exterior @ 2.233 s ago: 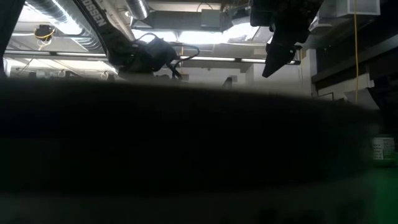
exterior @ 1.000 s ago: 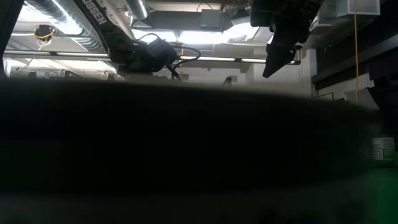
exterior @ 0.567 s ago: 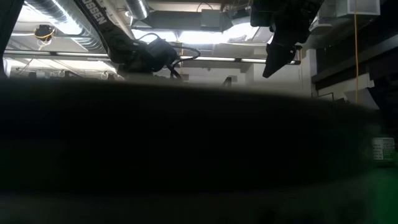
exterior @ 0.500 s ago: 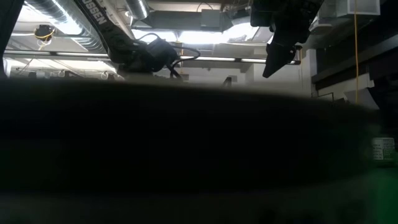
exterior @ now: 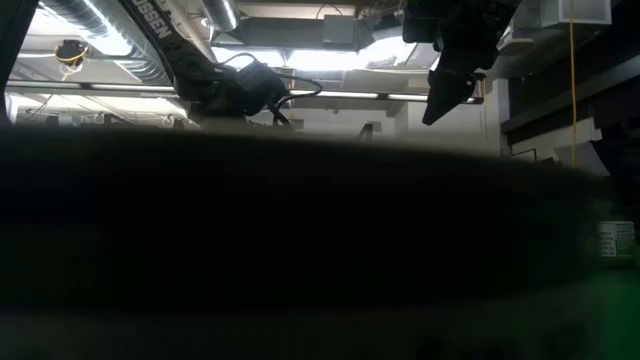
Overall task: Stack canned seafood by type on shelf
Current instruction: Stack the blue pink tuna can on top of the other blue pink tuna can on the shelf
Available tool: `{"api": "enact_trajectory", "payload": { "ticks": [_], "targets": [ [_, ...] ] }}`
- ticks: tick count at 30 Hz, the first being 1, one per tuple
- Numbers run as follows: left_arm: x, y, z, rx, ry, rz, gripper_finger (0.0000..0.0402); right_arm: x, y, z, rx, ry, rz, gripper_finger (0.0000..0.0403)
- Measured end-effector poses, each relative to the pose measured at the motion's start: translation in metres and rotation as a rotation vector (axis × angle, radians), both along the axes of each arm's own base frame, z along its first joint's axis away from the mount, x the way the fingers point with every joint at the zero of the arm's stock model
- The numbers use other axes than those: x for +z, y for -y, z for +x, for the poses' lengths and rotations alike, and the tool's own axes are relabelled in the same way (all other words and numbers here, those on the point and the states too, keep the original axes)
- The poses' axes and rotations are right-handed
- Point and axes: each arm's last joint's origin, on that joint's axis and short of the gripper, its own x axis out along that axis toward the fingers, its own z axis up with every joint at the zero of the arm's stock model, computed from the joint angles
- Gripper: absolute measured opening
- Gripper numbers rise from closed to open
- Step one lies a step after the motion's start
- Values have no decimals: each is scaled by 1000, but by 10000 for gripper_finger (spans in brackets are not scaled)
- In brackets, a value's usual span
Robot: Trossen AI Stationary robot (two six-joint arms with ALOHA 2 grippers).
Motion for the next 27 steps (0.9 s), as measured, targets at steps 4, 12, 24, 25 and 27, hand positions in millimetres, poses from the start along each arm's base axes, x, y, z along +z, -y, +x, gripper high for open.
{"api": "enact_trajectory", "payload": {
  "ticks": [4, 12, 24, 25, 27],
  "targets": [
    [0, 10, 5, -55, -30, 15, 244, 0, 0, 0, 0, 0, 0, 262],
    [5, 27, 15, -83, -66, 77, 244, 0, 0, 0, 0, 1, 1, 262],
    [33, 38, 30, -106, 32, 108, 244, 0, 0, 0, 0, 5, 1, 262],
    [38, 40, 30, -106, 54, 111, 244, 1, 0, 1, 0, 12, 1, 262],
    [46, 45, 30, -110, 93, 111, 244, 1, 0, 3, 0, 25, 2, 262]
  ]
}}
